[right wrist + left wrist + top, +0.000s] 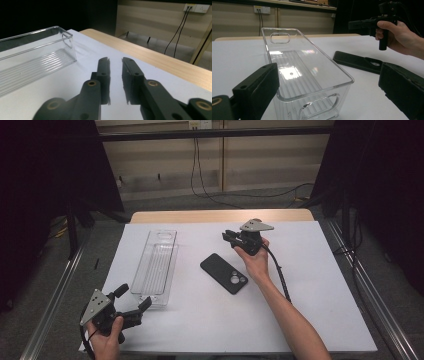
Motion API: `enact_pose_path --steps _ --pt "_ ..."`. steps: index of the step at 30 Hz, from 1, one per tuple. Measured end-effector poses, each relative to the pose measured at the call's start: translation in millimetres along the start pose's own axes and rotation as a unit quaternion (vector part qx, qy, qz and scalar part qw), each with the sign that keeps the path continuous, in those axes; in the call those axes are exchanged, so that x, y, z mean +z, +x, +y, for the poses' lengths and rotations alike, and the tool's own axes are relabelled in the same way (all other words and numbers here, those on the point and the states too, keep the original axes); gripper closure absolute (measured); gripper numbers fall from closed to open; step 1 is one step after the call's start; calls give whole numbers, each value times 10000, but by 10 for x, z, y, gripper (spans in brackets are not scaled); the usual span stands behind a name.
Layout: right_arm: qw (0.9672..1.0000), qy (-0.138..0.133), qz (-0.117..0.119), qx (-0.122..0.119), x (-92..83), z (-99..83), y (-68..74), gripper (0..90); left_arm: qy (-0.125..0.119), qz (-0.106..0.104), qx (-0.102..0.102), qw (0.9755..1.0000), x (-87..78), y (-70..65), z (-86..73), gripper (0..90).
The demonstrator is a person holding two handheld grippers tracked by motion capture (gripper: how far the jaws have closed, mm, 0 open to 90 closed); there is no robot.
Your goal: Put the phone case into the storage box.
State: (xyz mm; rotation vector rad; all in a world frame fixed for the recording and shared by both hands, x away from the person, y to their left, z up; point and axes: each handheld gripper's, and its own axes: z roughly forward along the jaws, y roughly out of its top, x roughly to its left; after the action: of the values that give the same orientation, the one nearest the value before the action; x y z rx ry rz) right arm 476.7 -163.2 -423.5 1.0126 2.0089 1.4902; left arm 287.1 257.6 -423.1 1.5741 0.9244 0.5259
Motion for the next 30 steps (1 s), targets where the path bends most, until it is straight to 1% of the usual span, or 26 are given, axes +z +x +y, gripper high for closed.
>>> enact_pose_path --steps 1,3,4,7,8,11,14,15,16,17,18,19,20,21,22,24,26,27,28,29,30 --pt "10000 68 35 11 0 -4 -6 837 0 0 0 10000 0 0 0 33" --pt "9999 104 40 11 0 -9 -15 848 4 -5 -3 10000 2 0 0 33" --pt "9997 164 65 140 1 -12 -27 872 4 -6 4 10000 3 -2 0 34" --pt "9992 290 166 230 7 -7 -54 900 -1 -1 10 10000 3 -2 1 33" --pt "9988 347 214 276 12 -1 -56 900 -2 5 18 10000 1 -1 2 33" --pt "9976 571 257 281 38 32 -49 900 -16 4 2 10000 3 0 3 33" --pt "9957 846 229 283 64 79 -29 900 -24 4 10 10000 0 0 4 34" --pt "9957 846 229 283 64 79 -29 900 -24 4 10 10000 0 0 4 33" --pt "9935 1041 332 327 86 106 -25 900 -23 -6 -9 10000 1 2 3 34" --pt "9935 1041 332 327 86 106 -25 900 -23 -6 -9 10000 1 2 3 33" --pt "9914 1220 329 345 108 132 -19 900 -26 -6 -7 10000 0 3 2 33" --pt "9914 1220 329 345 108 132 -19 900 -26 -6 -7 10000 0 3 2 34" --pt "9900 1327 342 325 131 150 -24 900 -20 -11 -5 10000 0 4 2 33" --pt "9889 1404 341 358 141 155 -29 900 -21 -2 -6 10000 0 4 3 33" --pt "9872 1501 386 387 154 159 -36 900 -12 14 1 10000 1 4 4 34" --pt "9832 1738 392 387 187 173 -48 900 -9 14 -5 10000 3 4 2 38" --pt "9803 1887 400 418 213 202 -55 900 9 13 13 10000 2 5 1 37" --pt "9794 1939 377 411 227 218 -58 900 9 13 13 10000 2 5 1 37" --pt "9777 2012 447 407 240 235 -60 900 4 14 10 10000 2 4 0 38" --pt "9777 2012 447 407 240 235 -60 900 4 14 10 10000 2 4 0 37" --pt "9743 2180 450 332 269 266 -65 900 9 4 4 10000 3 5 0 37"
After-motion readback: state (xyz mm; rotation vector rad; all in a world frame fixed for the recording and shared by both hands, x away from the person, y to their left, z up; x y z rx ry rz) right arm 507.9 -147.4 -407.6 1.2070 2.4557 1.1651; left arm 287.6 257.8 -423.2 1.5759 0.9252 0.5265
